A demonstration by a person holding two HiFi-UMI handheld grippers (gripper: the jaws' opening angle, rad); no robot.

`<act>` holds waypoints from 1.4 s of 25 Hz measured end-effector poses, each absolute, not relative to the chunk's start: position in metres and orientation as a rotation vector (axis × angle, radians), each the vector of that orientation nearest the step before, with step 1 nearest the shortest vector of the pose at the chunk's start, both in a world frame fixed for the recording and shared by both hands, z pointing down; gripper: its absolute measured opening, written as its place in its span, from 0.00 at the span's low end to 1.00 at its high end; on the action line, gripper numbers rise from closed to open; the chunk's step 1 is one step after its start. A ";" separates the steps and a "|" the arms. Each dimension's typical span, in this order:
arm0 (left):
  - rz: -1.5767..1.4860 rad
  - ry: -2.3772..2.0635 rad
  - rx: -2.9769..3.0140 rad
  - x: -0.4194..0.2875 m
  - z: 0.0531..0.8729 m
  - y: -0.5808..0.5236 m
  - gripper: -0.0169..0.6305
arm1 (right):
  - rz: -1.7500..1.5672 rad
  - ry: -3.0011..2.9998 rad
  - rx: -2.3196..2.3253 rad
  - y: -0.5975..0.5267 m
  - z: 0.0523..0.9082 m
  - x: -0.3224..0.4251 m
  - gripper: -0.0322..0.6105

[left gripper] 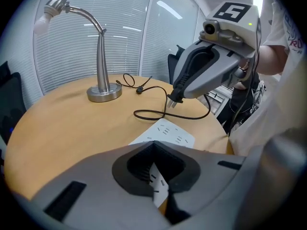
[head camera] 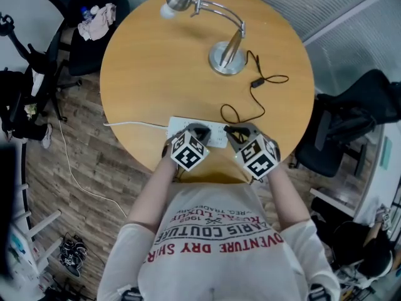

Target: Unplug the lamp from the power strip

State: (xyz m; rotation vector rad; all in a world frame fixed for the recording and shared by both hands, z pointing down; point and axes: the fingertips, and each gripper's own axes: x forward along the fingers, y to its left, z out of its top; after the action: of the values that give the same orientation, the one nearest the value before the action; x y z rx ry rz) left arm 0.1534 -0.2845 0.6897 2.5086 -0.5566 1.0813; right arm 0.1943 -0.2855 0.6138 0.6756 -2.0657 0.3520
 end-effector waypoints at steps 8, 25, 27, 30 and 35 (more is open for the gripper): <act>0.973 -0.784 2.524 0.138 0.660 -0.287 0.07 | 0.388 -2.282 0.999 -0.291 0.563 0.201 0.16; 0.113 -1.168 2.737 0.132 0.421 -0.301 0.07 | 0.120 -2.629 1.510 -0.276 0.421 0.244 0.16; 0.027 -1.180 2.752 0.130 0.401 -0.292 0.07 | 0.074 -2.664 1.549 -0.270 0.406 0.248 0.16; -0.039 -1.175 2.769 0.127 0.384 -0.280 0.07 | 0.035 -2.698 1.572 -0.264 0.391 0.249 0.16; -0.073 -1.233 2.756 0.116 0.376 -0.274 0.07 | 0.037 -2.703 1.576 -0.262 0.389 0.252 0.16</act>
State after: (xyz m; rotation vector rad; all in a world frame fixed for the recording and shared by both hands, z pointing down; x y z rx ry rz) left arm 0.1163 -0.2744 0.3760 2.7565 -1.2333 -0.0728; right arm 0.2517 -0.2619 0.3892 1.5762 -2.7025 0.0374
